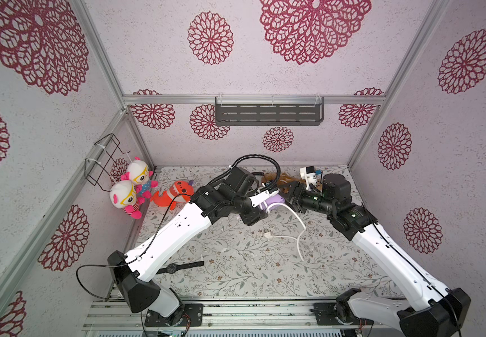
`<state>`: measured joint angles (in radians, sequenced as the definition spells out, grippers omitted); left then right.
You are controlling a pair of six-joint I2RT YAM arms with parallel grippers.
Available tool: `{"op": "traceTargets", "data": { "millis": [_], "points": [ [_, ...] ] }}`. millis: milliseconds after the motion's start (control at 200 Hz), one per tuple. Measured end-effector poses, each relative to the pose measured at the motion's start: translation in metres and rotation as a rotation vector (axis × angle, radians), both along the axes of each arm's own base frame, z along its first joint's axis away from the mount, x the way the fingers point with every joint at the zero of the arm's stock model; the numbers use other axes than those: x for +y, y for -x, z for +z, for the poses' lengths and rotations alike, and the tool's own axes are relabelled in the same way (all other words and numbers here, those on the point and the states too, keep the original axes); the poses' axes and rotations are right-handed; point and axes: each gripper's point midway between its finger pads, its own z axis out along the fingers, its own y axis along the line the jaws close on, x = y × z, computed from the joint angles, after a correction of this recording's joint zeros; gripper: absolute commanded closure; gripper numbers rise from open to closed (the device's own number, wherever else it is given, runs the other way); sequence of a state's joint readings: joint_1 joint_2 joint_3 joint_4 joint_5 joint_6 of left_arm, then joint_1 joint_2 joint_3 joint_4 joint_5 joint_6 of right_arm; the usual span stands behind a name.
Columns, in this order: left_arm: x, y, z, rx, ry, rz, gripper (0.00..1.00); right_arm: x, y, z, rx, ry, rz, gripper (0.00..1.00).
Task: Unwrap the cord wrapped around the power strip
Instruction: Adjust the power strip.
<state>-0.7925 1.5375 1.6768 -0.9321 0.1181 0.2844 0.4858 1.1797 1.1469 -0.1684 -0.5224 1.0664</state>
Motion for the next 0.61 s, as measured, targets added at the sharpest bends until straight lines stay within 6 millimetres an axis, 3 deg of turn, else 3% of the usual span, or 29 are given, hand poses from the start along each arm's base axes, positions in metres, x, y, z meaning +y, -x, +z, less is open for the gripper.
{"op": "traceTargets", "data": {
  "millis": [200, 375, 410, 485, 515, 545, 605],
  "points": [
    [-0.001, 0.000, 0.002, 0.007, -0.007, -0.002, 1.00, 0.008, 0.007, 0.000, 0.003, -0.030, 0.068, 0.63],
    [0.000, 0.004, 0.004, 0.035, 0.002, -0.004, 1.00, 0.011, 0.011, 0.000, -0.023, -0.038, 0.105, 0.95],
    [0.000, 0.004, 0.004, 0.037, 0.002, -0.003, 0.82, 0.011, 0.011, 0.000, -0.023, -0.041, 0.106, 1.00],
    [0.001, 0.004, 0.003, 0.040, 0.001, 0.002, 0.41, 0.011, 0.011, -0.001, -0.021, -0.047, 0.108, 1.00],
    [0.001, 0.004, 0.003, 0.041, 0.003, 0.004, 0.17, 0.011, 0.011, -0.002, -0.020, -0.049, 0.107, 1.00],
    [0.001, 0.003, 0.002, 0.038, 0.005, 0.007, 0.00, 0.011, 0.011, -0.002, -0.017, -0.053, 0.106, 1.00],
    [0.000, 0.000, 0.003, 0.020, 0.031, 0.021, 0.03, 0.009, 0.009, -0.006, 0.009, -0.061, 0.094, 1.00]
  ]
}}
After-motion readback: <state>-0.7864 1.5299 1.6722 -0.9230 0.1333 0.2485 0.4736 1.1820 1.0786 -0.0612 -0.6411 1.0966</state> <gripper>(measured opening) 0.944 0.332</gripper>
